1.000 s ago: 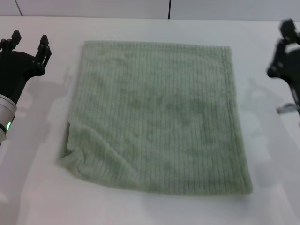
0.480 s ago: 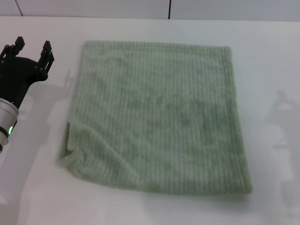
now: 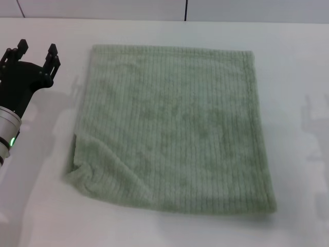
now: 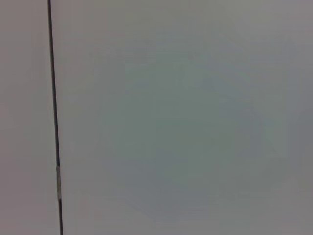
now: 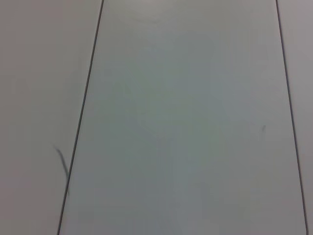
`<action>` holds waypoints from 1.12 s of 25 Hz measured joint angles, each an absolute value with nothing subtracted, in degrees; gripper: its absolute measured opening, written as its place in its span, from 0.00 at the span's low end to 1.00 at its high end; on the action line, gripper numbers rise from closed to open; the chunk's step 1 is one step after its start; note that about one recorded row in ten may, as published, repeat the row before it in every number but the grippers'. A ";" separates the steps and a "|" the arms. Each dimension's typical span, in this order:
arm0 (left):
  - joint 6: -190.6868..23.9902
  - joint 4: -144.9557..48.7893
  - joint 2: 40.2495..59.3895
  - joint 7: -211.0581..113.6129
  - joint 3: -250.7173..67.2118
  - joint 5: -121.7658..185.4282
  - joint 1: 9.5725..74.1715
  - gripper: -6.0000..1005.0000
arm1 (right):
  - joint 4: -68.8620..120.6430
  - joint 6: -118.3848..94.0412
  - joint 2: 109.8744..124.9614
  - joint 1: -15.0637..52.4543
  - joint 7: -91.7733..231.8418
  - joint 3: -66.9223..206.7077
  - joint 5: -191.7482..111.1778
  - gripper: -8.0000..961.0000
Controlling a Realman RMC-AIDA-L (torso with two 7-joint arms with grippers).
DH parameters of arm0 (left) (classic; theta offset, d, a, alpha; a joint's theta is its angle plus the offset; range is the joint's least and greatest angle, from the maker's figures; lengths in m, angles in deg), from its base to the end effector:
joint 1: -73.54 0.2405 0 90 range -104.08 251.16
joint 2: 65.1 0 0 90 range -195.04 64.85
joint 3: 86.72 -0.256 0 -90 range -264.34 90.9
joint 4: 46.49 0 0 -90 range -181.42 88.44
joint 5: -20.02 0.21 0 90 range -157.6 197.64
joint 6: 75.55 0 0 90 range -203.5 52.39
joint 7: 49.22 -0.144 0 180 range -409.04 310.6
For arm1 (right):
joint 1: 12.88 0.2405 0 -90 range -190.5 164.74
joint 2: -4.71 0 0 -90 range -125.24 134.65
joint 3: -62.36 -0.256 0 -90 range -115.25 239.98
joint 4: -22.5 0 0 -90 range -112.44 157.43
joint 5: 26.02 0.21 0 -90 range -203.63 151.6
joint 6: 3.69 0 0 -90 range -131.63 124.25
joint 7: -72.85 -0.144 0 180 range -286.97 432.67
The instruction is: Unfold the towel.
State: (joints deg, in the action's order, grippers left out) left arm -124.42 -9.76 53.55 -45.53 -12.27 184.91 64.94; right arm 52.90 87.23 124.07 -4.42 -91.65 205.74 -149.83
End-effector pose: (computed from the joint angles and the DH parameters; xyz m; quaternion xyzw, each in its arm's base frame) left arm -0.3193 0.3153 -0.0080 -0.7097 -0.2243 -0.2660 0.6126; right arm 0.2776 0.2434 -0.0126 -0.6069 0.0909 0.3815 0.6913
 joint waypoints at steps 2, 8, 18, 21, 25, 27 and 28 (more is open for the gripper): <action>-124.44 -9.76 53.56 -45.53 -12.17 184.91 64.93 0.64 | 52.88 86.86 124.06 -4.38 -92.41 205.47 -149.77 0.31; -124.54 -10.08 53.51 -44.09 -11.65 184.90 64.94 0.64 | 53.34 86.41 124.12 -4.75 -96.36 204.91 -139.56 0.59; -126.05 -11.52 53.46 -44.02 -10.82 184.90 64.91 0.64 | 51.41 86.35 124.53 -6.76 -96.48 205.26 -125.90 0.77; -126.21 -11.56 53.46 -44.02 -10.82 184.90 64.95 0.64 | 51.39 86.48 124.59 -7.08 -96.49 205.08 -125.04 0.77; -126.27 -12.23 53.47 -44.66 -10.76 184.90 65.39 0.64 | 50.82 86.63 124.59 -7.15 -96.50 205.29 -121.72 0.77; -126.30 -12.37 53.46 -44.67 -10.59 184.90 65.64 0.64 | 50.62 86.70 124.60 -7.28 -96.49 205.26 -120.94 0.77; -126.53 -12.60 53.48 -44.71 -10.32 184.90 65.82 0.64 | 50.51 86.75 124.59 -7.40 -96.49 205.20 -120.81 0.77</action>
